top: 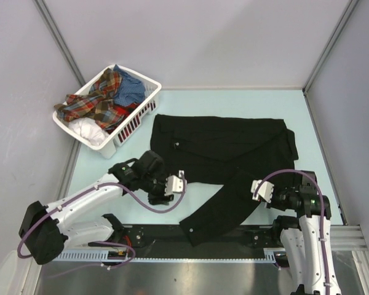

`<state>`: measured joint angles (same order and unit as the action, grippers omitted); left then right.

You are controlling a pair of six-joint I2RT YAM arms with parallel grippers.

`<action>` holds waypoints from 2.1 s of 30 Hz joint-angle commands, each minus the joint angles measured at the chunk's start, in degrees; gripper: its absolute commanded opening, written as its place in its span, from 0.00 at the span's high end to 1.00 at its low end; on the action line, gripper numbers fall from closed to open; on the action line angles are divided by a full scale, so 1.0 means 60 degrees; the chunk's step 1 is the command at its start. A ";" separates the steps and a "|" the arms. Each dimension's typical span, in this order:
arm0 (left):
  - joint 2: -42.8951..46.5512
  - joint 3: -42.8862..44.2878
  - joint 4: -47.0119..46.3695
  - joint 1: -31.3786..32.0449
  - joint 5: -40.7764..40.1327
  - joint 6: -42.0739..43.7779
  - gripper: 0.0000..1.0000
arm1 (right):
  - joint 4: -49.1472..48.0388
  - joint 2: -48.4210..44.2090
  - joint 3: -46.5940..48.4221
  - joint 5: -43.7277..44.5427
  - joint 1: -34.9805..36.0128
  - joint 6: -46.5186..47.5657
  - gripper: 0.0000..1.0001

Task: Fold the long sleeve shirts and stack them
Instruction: Fold the shirt

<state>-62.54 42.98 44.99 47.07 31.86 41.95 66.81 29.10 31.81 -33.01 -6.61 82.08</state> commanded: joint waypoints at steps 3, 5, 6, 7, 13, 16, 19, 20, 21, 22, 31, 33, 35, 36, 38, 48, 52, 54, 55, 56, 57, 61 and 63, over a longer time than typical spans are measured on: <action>-0.0312 -0.1024 -0.2368 -0.0975 -0.2905 0.0668 0.50 | 0.0262 0.0071 0.0147 0.0009 -0.0011 0.0324 1.00; -0.0883 -0.1186 -0.2736 -0.0989 -0.3533 0.0989 0.52 | 0.0160 0.0232 0.0249 0.0068 -0.0026 0.0090 1.00; -0.1044 -0.1332 -0.3101 -0.1018 -0.3653 0.1078 0.52 | 0.0145 0.0291 0.0366 0.0068 -0.0069 -0.0013 1.00; -0.1350 -0.1421 -0.3336 -0.1033 -0.3828 0.1137 0.52 | 0.0145 0.0335 0.0396 0.0068 -0.0099 -0.0028 1.00; -0.2319 -0.1685 -0.4539 -0.1150 -0.4460 0.1591 0.49 | 0.0116 0.0364 0.0659 0.0053 -0.0216 -0.0014 1.00; -0.2671 -0.1700 -0.4759 -0.1209 -0.4519 0.1781 0.53 | 0.0116 0.0481 0.0806 0.0039 -0.0260 -0.0028 1.00; -0.3008 -0.1656 -0.4760 -0.1267 -0.4504 0.1928 0.65 | 0.0057 0.0613 0.0967 -0.0020 -0.0289 -0.0028 1.00; -0.3067 -0.1583 -0.4629 -0.1282 -0.4518 0.1957 0.70 | -0.0001 0.0642 0.1011 -0.0020 -0.0304 -0.0043 1.00; -0.3140 -0.1510 -0.4483 -0.1340 -0.4388 0.2001 0.82 | -0.0088 0.0701 0.1069 -0.0020 -0.0319 -0.0057 1.00; -0.3097 -0.1437 -0.4249 -0.1384 -0.4256 0.2031 0.89 | -0.0089 0.0730 0.1215 -0.0020 -0.0333 -0.0072 1.00; -0.0536 -0.1275 -0.0955 -0.1575 -0.3069 0.2573 1.00 | 0.0891 0.0600 0.2431 -0.0298 -0.0407 -0.0029 1.00; -0.0358 -0.1085 -0.0718 -0.1822 -0.3010 0.2718 1.00 | 0.0907 0.0599 0.2709 -0.0357 -0.0421 -0.0014 1.00; -0.0517 -0.0632 -0.0512 -0.2188 -0.2849 0.2719 1.00 | 0.0660 0.0847 0.2900 -0.0371 -0.0421 -0.0042 1.00; -0.0823 -0.0442 -0.0381 -0.2307 -0.2761 0.2734 1.00 | 0.0527 0.1167 0.2973 -0.0372 -0.0421 -0.0159 1.00; -0.1161 0.0115 -0.0365 -0.2701 -0.2571 0.2763 1.00 | 0.0162 0.1549 0.3178 -0.0459 -0.0421 -0.0189 1.00; -0.3344 0.2298 -0.0292 -0.3918 -0.1985 0.2968 1.00 | -0.1963 0.4888 0.5082 -0.0694 0.0323 -0.0131 1.00; -0.4077 0.3000 -0.0306 -0.4299 -0.1911 0.3042 1.00 | -0.2782 0.6119 0.5726 -0.0489 0.0778 0.0206 1.00; -0.4486 0.3192 -0.0365 -0.4461 -0.1911 0.3056 1.00 | -0.2974 0.6820 0.5947 -0.0343 0.0911 0.0454 1.00; -0.4633 0.3381 -0.0394 -0.4490 -0.1940 0.3042 1.00 | -0.3222 0.7071 0.6064 -0.0270 0.0999 0.0499 1.00; -0.4751 0.3470 -0.0409 -0.4577 -0.1897 0.3013 1.00 | -0.3311 0.7291 0.6297 -0.0240 0.1014 0.0601 1.00; -0.4969 0.3645 -0.0452 -0.4607 -0.1853 0.3012 1.00 | -0.3370 0.7728 0.6444 -0.0225 0.1014 0.0689 1.00; -0.5395 0.3925 -0.0541 -0.4710 -0.1882 0.2969 1.00 | -0.3605 0.8552 0.7002 -0.0152 0.1073 0.1011 1.00; -0.5644 0.4027 -0.0585 -0.4739 -0.1925 0.2939 1.00 | -0.3707 0.8888 0.7076 -0.0108 0.1073 0.1114 1.00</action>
<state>-94.41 64.18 42.06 19.55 18.68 58.57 48.25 79.68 70.91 -33.61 -0.47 85.34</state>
